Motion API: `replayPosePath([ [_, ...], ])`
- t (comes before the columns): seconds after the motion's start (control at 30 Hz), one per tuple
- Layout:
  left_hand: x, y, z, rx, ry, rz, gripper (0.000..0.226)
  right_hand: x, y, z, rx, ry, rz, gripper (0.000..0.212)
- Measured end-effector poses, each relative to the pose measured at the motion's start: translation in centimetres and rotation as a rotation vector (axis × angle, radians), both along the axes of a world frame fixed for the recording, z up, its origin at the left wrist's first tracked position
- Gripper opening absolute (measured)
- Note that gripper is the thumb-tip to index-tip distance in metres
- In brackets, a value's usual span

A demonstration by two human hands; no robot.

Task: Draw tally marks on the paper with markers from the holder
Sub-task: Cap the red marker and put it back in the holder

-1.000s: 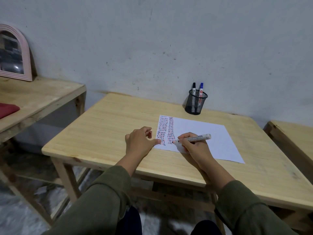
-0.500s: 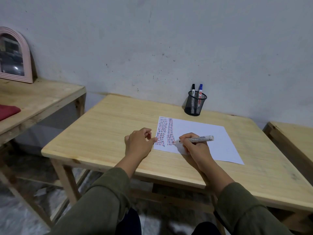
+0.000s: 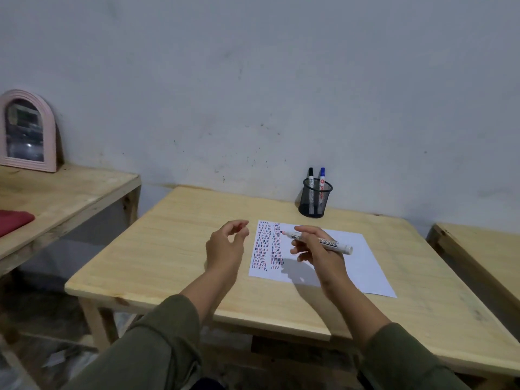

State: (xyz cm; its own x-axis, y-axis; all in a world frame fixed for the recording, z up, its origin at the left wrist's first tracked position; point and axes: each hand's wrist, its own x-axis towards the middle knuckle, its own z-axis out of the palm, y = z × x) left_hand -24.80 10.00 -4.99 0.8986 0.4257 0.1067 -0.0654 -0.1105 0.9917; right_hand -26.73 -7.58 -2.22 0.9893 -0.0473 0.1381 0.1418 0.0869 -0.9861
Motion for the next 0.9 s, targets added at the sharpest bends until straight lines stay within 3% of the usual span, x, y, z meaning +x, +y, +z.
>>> replayPosePath([
  [0.13,0.4,-1.7,3.9,-0.116,-0.087,-0.093,0.019,-0.3,0.7,2.9,-0.014,-0.157,0.016,0.019],
  [0.33,0.2,-3.3,6.7,-0.315,-0.071,-0.188,0.017,-0.8,0.7,4.7,-0.064,-0.259,0.019,0.02],
  [0.53,-0.7,-4.3,7.8,-0.4,-0.006,-0.239,0.019,-1.2,0.0,5.1,-0.074,-0.278,0.018,0.019],
  [0.67,-1.0,-4.8,8.3,-0.416,0.021,-0.257,0.008,-1.4,0.1,5.1,-0.075,-0.287,0.023,0.02],
  [0.9,-1.6,-5.1,9.2,-0.426,0.091,-0.293,0.019,-1.4,-0.1,5.4,-0.157,-0.316,0.05,0.016],
])
